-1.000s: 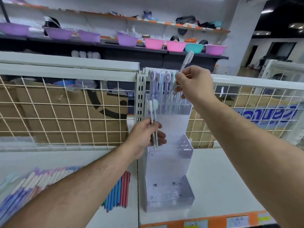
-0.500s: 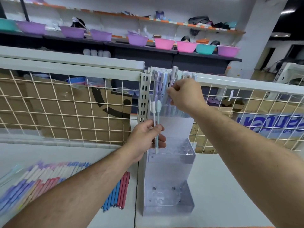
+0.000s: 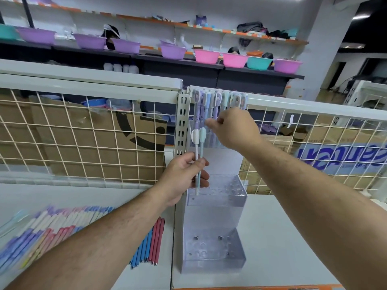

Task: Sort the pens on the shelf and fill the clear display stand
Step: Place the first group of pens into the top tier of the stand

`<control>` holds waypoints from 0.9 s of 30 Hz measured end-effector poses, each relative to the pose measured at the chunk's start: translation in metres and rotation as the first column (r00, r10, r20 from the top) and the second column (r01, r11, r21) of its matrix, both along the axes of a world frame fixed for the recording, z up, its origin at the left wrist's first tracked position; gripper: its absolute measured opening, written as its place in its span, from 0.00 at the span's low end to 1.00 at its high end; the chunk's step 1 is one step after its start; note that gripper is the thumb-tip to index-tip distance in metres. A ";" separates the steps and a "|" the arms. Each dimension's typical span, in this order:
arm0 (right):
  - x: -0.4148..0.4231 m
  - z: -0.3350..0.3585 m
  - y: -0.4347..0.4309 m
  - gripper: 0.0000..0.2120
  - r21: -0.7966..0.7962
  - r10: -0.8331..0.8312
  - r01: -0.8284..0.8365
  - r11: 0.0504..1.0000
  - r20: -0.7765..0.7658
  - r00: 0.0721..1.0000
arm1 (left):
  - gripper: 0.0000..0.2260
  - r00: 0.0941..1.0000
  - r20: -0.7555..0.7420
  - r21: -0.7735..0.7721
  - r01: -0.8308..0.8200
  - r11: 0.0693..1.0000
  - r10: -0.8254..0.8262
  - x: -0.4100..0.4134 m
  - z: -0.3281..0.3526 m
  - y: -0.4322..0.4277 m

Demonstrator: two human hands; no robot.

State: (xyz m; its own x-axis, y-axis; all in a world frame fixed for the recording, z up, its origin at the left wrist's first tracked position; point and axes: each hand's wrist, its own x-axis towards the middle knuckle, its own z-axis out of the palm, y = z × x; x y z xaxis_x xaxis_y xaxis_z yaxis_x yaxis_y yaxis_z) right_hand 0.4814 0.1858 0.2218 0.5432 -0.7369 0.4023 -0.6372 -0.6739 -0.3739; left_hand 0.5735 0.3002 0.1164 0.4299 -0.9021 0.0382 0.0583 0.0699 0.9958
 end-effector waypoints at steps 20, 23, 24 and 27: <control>-0.029 0.006 0.014 0.04 0.295 0.014 -0.227 0.928 0.580 0.815 | 0.08 0.999 0.002 0.003 0.052 0.999 -0.052 -0.002 0.001 0.000; -0.026 0.022 0.006 0.04 0.191 -0.036 -0.113 0.975 0.638 0.769 | 0.08 0.998 0.030 0.014 0.047 0.999 -0.047 -0.001 0.001 -0.001; -0.024 0.023 0.004 0.04 0.178 -0.044 -0.093 0.980 0.638 0.769 | 0.08 0.998 0.037 0.015 0.046 0.999 -0.047 -0.001 0.001 -0.001; -0.017 0.021 0.001 0.03 0.158 -0.044 -0.064 0.985 0.598 0.801 | 0.08 0.997 0.048 0.017 0.053 0.998 -0.054 0.000 0.000 -0.001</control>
